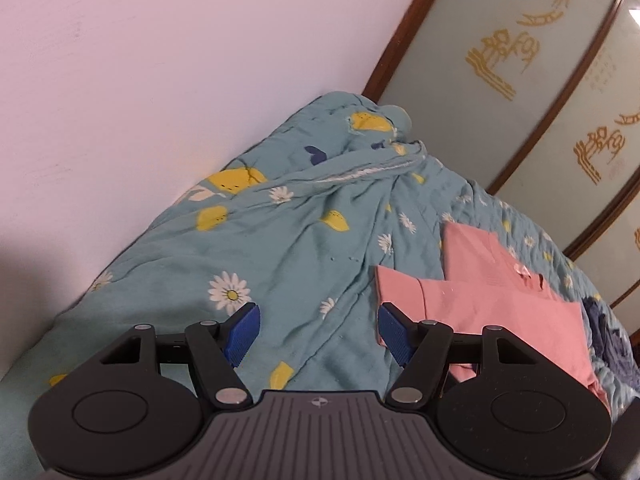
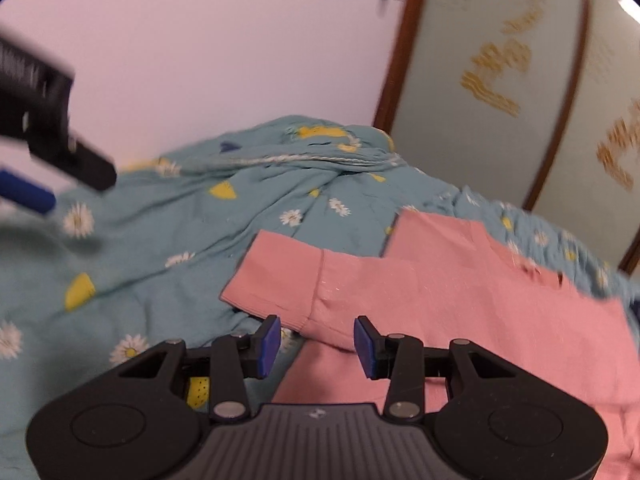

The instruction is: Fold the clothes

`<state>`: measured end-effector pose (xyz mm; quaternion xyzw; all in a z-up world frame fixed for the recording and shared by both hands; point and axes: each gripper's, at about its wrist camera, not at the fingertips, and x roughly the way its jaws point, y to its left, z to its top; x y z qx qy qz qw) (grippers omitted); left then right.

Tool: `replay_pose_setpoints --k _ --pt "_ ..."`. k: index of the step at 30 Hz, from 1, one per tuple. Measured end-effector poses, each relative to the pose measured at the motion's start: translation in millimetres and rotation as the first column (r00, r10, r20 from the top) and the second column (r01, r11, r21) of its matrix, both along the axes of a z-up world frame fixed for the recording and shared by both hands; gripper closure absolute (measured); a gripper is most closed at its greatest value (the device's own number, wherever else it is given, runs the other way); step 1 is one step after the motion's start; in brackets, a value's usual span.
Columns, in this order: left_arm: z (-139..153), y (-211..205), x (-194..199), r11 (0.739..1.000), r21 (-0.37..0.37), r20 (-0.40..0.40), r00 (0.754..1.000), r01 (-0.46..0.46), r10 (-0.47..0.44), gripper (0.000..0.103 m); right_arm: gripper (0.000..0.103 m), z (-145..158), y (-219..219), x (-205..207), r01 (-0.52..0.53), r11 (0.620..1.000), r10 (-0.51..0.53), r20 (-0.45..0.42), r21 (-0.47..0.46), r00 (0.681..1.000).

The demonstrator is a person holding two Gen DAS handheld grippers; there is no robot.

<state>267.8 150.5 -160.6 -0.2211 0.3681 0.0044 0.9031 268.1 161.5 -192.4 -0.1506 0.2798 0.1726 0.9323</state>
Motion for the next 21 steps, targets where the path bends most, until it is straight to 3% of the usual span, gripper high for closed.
replay_pose_setpoints --k 5,9,14,16,17,18,21 --pt "-0.7 6.7 0.7 1.0 -0.01 -0.002 1.0 -0.017 0.017 0.038 0.064 -5.9 30.6 12.3 -0.058 0.998 0.058 -0.017 -0.029 0.998" --pt "0.0 11.6 -0.2 0.999 -0.02 0.002 1.0 -0.029 0.029 0.038 0.063 -24.2 53.7 13.4 -0.067 0.986 0.067 -0.004 -0.155 0.998" --pt "-2.3 11.9 1.2 0.999 -0.034 -0.001 1.0 -0.021 0.021 0.038 0.06 -37.0 61.5 10.5 -0.046 0.977 0.061 0.069 -0.206 0.996" --pt "-3.1 10.7 2.1 0.999 -0.029 -0.003 1.0 -0.017 0.017 0.038 0.069 -35.2 57.5 16.0 -0.026 0.986 0.04 0.081 -0.162 0.996" --pt "-3.5 10.2 2.5 1.0 -0.026 -0.004 1.0 -0.016 0.015 0.038 0.079 -34.1 55.0 19.3 -0.016 0.991 0.028 0.085 -0.135 0.996" --pt "-4.0 9.8 2.8 1.0 -0.025 -0.004 1.0 -0.014 0.014 0.038 0.095 -30.2 49.9 21.5 -0.004 0.995 0.012 0.085 -0.097 0.996" --pt "-7.0 9.5 4.4 0.999 -0.03 -0.011 1.0 -0.013 0.013 0.038 0.097 -13.4 29.7 25.9 0.035 0.999 -0.038 0.075 0.038 0.996"
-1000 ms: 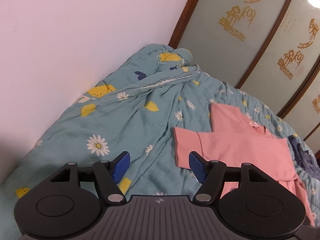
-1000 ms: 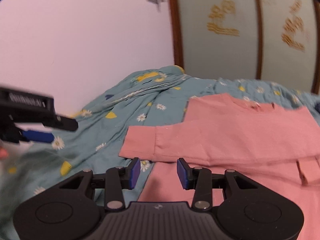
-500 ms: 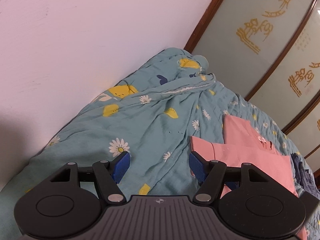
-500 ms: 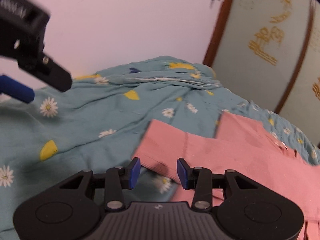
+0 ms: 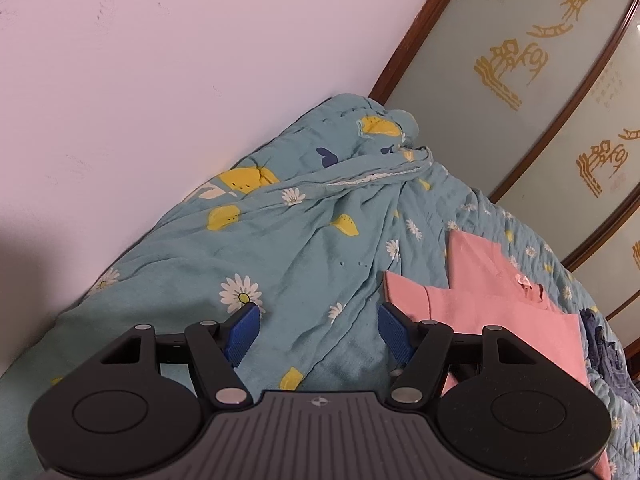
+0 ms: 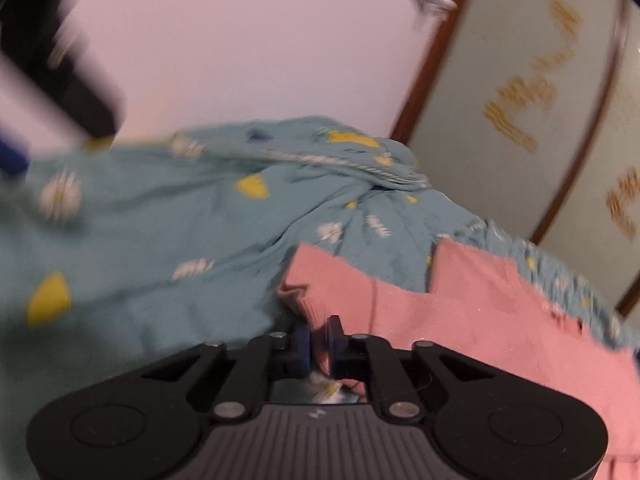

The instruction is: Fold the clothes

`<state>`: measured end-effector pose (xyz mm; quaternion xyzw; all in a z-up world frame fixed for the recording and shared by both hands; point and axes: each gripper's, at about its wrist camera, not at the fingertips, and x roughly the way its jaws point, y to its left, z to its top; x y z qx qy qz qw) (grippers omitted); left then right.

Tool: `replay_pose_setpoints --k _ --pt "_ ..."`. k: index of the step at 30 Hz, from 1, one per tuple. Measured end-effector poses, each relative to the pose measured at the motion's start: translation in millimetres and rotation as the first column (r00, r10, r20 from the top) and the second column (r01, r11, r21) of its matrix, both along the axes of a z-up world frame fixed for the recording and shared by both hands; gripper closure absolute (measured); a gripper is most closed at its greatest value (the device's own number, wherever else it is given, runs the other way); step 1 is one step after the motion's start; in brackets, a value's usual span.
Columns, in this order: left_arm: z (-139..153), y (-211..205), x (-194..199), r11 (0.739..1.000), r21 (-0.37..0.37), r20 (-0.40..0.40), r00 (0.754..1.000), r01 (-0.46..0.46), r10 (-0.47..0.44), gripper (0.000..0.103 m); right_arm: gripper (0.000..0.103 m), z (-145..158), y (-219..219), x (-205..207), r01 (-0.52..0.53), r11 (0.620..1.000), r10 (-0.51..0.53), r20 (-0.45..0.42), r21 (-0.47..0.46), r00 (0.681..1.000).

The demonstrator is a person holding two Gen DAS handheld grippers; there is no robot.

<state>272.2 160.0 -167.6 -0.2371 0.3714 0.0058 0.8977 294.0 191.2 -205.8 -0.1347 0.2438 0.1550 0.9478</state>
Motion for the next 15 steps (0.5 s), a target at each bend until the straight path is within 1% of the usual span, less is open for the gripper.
replay_pose_setpoints --k 2,4,6,7,9,11,13,15 --pt "-3.1 -0.6 1.9 1.0 -0.007 -0.011 1.0 0.002 -0.002 0.038 0.097 9.9 -12.6 2.3 0.024 0.997 -0.024 -0.005 0.079 1.0" --pt "-4.9 -1.8 3.0 1.0 -0.01 -0.017 1.0 0.006 -0.006 0.038 0.097 20.8 -40.5 5.5 0.078 0.981 -0.076 -0.017 0.179 0.997" --pt "-5.5 -4.4 3.7 1.0 -0.007 -0.019 1.0 0.015 -0.015 0.038 0.097 32.7 -72.7 9.1 0.139 0.948 -0.134 -0.039 0.287 0.99" --pt "-5.4 -5.7 3.6 1.0 -0.004 -0.017 1.0 0.019 -0.019 0.038 0.097 36.2 -96.6 13.3 0.182 0.92 -0.172 -0.057 0.347 0.983" --pt "-4.9 -8.2 3.4 1.0 0.003 -0.014 1.0 0.027 -0.027 0.038 0.097 35.5 -122.6 20.2 0.232 0.891 -0.219 -0.08 0.39 0.973" --pt "-4.8 -10.3 3.3 0.999 0.009 -0.014 0.999 0.032 -0.032 0.038 0.097 32.0 -153.0 27.1 0.302 0.853 -0.281 -0.114 0.425 0.953" --pt "-5.4 -13.7 3.6 0.999 0.02 -0.016 0.999 0.041 -0.041 0.038 0.097 19.5 -183.4 34.5 0.378 0.796 -0.333 -0.181 0.473 0.926" --pt "-7.0 -15.9 4.5 0.999 0.028 -0.023 0.999 0.046 -0.045 0.038 0.097 8.9 -197.8 39.0 0.413 0.764 -0.346 -0.226 0.496 0.911"
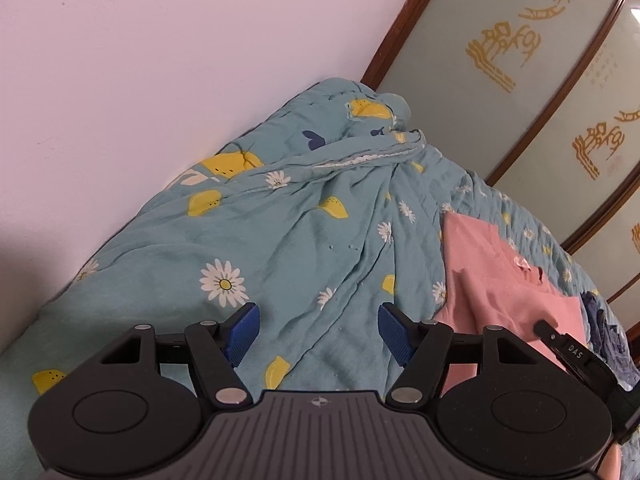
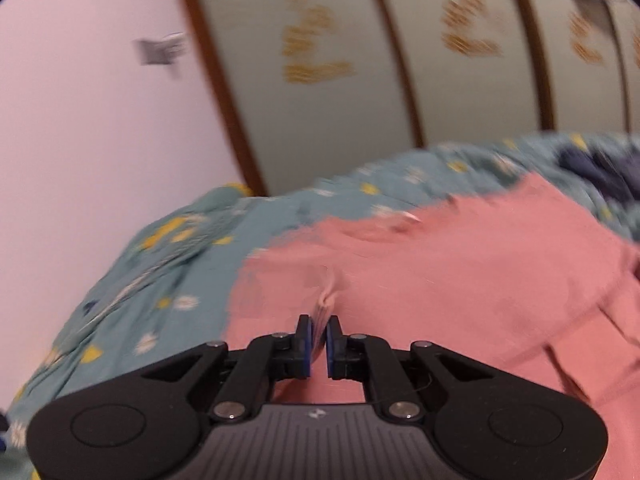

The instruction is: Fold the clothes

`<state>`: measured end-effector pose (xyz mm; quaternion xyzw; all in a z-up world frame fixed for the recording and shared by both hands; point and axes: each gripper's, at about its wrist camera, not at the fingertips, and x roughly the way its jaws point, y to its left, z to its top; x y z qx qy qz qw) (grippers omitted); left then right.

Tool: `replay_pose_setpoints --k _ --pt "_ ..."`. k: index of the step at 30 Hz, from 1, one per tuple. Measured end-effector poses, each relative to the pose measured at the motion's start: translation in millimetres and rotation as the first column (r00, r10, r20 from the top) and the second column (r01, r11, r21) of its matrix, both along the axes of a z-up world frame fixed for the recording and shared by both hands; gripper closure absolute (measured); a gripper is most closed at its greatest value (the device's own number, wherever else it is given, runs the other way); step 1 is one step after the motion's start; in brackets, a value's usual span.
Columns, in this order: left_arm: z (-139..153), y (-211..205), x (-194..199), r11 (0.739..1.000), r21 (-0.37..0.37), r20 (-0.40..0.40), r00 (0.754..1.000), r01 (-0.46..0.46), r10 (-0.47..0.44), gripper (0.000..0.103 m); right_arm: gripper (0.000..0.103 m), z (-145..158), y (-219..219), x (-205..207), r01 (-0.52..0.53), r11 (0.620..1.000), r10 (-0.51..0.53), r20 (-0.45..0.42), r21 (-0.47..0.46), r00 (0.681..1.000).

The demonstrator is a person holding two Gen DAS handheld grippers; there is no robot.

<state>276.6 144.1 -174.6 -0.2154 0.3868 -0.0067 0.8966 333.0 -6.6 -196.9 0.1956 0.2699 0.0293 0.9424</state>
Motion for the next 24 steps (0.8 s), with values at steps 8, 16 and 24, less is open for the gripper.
replay_pose_setpoints --k 8,16,24 --pt "-4.6 -8.5 3.0 0.999 0.04 -0.019 1.0 0.024 -0.024 0.038 0.097 -2.6 -26.3 -5.6 0.051 0.998 -0.052 0.068 0.025 0.996" --pt "-9.3 -15.5 6.3 0.997 0.053 -0.035 0.998 0.049 -0.047 0.038 0.096 0.4 -42.2 2.1 0.055 0.991 -0.049 0.045 -0.125 0.998" --pt "-19.5 -26.3 10.4 0.995 0.058 -0.07 0.995 0.075 -0.071 0.038 0.072 -17.8 -75.5 -6.4 0.101 0.994 -0.104 -0.058 -0.049 0.993"
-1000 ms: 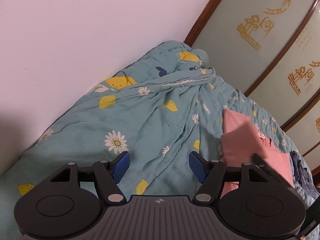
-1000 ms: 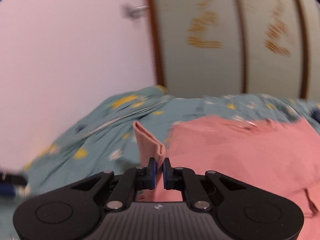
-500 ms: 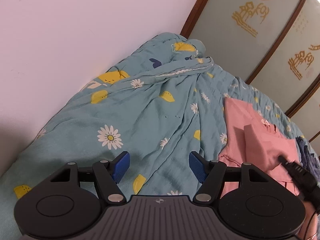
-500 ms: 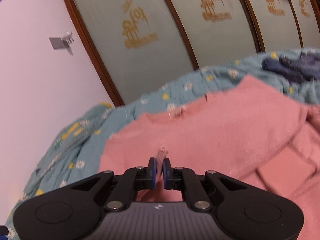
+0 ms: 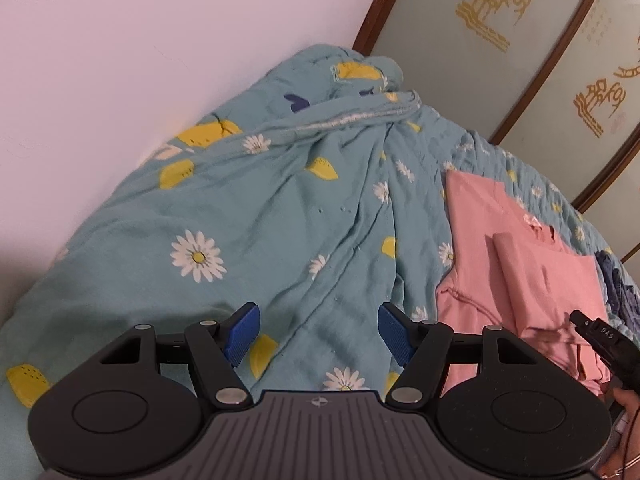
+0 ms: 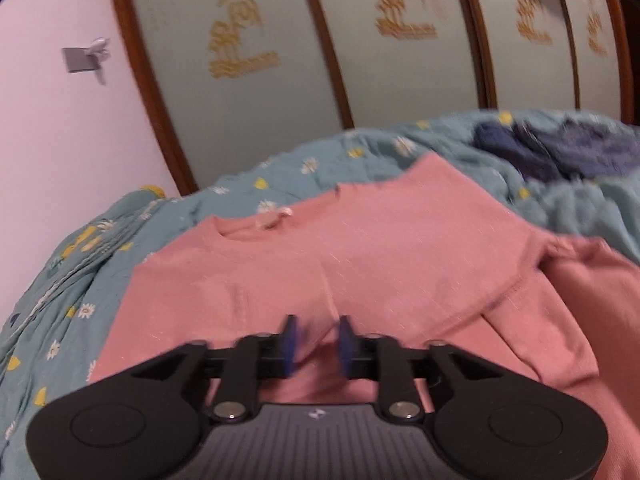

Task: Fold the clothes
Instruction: 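Open the right gripper while moving the left gripper over the folded sweatshirt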

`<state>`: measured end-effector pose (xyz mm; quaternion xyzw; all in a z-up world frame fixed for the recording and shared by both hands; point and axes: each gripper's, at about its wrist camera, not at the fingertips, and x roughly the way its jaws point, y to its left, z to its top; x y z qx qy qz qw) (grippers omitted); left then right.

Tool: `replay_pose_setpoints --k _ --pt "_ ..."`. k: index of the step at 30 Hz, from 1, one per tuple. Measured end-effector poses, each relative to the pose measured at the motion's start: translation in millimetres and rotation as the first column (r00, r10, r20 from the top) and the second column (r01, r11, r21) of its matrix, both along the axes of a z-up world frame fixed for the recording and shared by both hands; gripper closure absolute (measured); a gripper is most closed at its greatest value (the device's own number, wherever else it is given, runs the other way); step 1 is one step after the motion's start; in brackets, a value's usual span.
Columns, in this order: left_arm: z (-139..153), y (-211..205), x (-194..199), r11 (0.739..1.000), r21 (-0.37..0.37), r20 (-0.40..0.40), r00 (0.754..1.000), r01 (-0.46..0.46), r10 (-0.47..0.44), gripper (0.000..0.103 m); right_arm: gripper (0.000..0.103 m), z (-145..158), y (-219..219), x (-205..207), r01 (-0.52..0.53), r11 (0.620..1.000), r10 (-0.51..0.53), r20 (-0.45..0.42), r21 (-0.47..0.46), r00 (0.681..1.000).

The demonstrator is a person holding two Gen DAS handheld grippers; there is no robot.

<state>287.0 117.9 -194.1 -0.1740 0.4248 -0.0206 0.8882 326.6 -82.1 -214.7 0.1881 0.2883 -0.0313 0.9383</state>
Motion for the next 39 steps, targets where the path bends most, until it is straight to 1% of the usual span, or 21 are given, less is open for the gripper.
replay_pose_setpoints --k 2,5,6,7,9,11,14,17,19,22,24,27,29,32,34,35,36,37,39 --pt "-4.0 -7.2 1.4 1.0 0.006 -0.013 1.0 0.019 -0.019 0.038 0.072 3.9 -5.0 -5.4 -0.034 0.999 0.034 -0.001 0.029 0.999" --pt "-9.1 -18.9 1.8 0.998 0.024 -0.017 0.998 0.053 -0.052 0.038 0.072 17.8 -10.3 -16.9 -0.08 0.995 0.08 -0.001 0.053 0.997" --pt "-11.4 -23.6 1.4 0.997 0.033 -0.019 0.998 0.064 -0.063 0.038 0.068 24.1 -13.4 -21.2 -0.096 0.993 0.096 0.005 0.068 0.995" --pt "-13.5 -28.3 0.5 0.996 0.044 -0.019 0.997 0.073 -0.072 0.038 0.062 32.4 -19.5 -27.8 -0.116 0.989 0.115 0.009 0.091 0.993" --pt "-17.9 -38.7 -1.9 0.993 0.075 -0.014 0.996 0.091 -0.09 0.038 0.059 41.8 -31.6 -40.5 -0.14 0.981 0.135 0.045 0.137 0.99" --pt "-21.1 -50.5 -6.0 0.987 0.116 0.004 0.994 0.111 -0.113 0.038 0.059 42.1 -41.1 -53.7 -0.16 0.971 0.141 0.114 0.18 0.983" --pt "-24.1 -72.1 -13.3 0.973 0.175 0.039 0.986 0.152 -0.161 0.038 0.059 31.0 -46.9 -57.8 -0.164 0.965 0.136 0.148 0.204 0.98" --pt "-22.6 -93.5 -14.8 0.96 0.191 0.048 0.975 0.204 -0.217 0.038 0.059 23.9 -49.3 -52.9 -0.182 0.958 0.149 0.155 0.222 0.977" --pt "-15.2 -103.6 -12.7 0.955 0.181 0.065 0.966 0.236 -0.251 0.038 0.059 23.4 -51.8 -42.7 -0.224 0.94 0.184 0.174 0.257 0.968" --pt "6.3 -122.6 6.2 0.946 0.116 0.117 0.942 0.303 -0.316 0.038 0.059 24.1 -57.4 -35.9 -0.261 0.926 0.202 0.225 0.273 0.953" --pt "15.1 -137.9 35.5 0.945 0.126 0.082 0.946 0.301 -0.312 0.038 0.059 22.1 -61.7 -31.8 -0.254 0.925 0.193 0.228 0.284 0.954" --pt "22.6 -161.7 84.6 0.948 0.139 0.031 0.955 0.287 -0.294 0.038 0.059 15.6 -72.3 -24.1 -0.221 0.913 0.156 0.207 0.342 0.966" --pt "24.2 -176.9 112.8 0.946 0.127 0.006 0.954 0.297 -0.3 0.038 0.059 11.9 -79.9 -20.2 -0.199 0.904 0.131 0.196 0.379 0.972" --pt "22.3 -201.0 149.4 0.939 0.097 -0.022 0.944 0.331 -0.33 0.038 0.059 7.9 -93.5 -16.0 -0.165 0.891 0.092 0.186 0.424 0.978" --pt "20.6 -209.7 164.3 0.94 0.116 -0.04 0.947 0.32 -0.318 0.038 0.059 6.6 -102.3 -14.3 -0.13 0.887 0.057 0.173 0.443 0.983" --pt "18.2 -216.5 172.2 0.941 0.138 -0.054 0.951 0.31 -0.305 0.039 0.059 5.6 -104.3 -13.9 -0.123 0.884 0.05 0.169 0.451 0.984" --pt "16.1 -222.6 178.0 0.939 0.161 -0.071 0.952 0.304 -0.297 0.043 0.059 4.3 -106.3 -13.4 -0.117 0.88 0.045 0.164 0.46 0.985" --pt "14.4 -228.2 181.4 0.934 0.185 -0.089 0.952 0.305 -0.294 0.049 0.059 2.8 -107.6 -12.4 -0.112 0.875 0.042 0.158 0.471 0.987" --pt "12.0 -235.7 184.0 0.929 0.201 -0.111 0.949 0.312 -0.295 0.057 0.059 0.4 -108.7 -10.4 -0.108 0.867 0.042 0.145 0.487 0.989"
